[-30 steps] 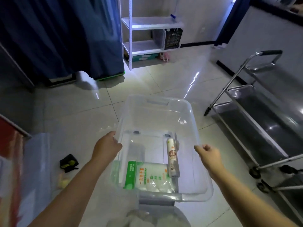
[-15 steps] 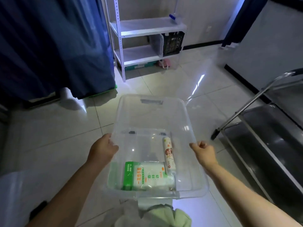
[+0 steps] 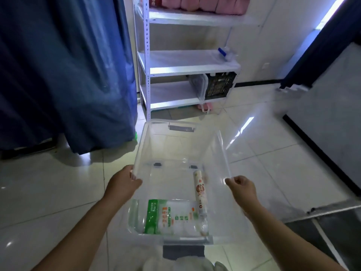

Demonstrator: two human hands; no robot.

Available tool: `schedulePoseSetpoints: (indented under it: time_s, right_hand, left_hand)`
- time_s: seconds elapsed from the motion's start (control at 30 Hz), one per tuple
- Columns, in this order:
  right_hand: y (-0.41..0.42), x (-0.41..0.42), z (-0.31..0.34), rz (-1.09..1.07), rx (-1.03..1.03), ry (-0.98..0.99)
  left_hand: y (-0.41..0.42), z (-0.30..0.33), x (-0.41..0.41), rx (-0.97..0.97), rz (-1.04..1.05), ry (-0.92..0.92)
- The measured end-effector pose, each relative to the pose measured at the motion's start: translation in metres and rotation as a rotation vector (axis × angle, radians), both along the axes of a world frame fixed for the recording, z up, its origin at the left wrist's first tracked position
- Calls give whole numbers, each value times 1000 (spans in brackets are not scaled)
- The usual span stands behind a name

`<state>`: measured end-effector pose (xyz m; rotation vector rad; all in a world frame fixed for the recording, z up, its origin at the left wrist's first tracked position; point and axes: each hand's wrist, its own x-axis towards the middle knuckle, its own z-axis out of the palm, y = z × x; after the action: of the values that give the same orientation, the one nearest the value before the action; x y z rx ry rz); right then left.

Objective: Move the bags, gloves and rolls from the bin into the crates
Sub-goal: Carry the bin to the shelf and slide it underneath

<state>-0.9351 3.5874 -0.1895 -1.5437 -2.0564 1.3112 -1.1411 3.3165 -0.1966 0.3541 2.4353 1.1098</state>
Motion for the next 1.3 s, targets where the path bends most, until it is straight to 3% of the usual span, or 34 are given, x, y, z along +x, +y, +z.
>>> schedulePoseSetpoints:
  time_s: [0.37, 0.77, 1.1, 1.3]
  right_hand:
    - [203, -177, -5, -47, -18, -25]
    - [444, -339, -55, 149, -92, -189]
    - [514, -476, -107, 357, -210, -323]
    - [537, -569, -159, 379, -128, -341]
  left_hand:
    - [211, 3, -197, -76, -58, 37]
    - [414, -41, -304, -96, 151, -82]
    - [477, -109, -413, -155, 263, -194]
    - [511, -159, -494, -207, 339, -223]
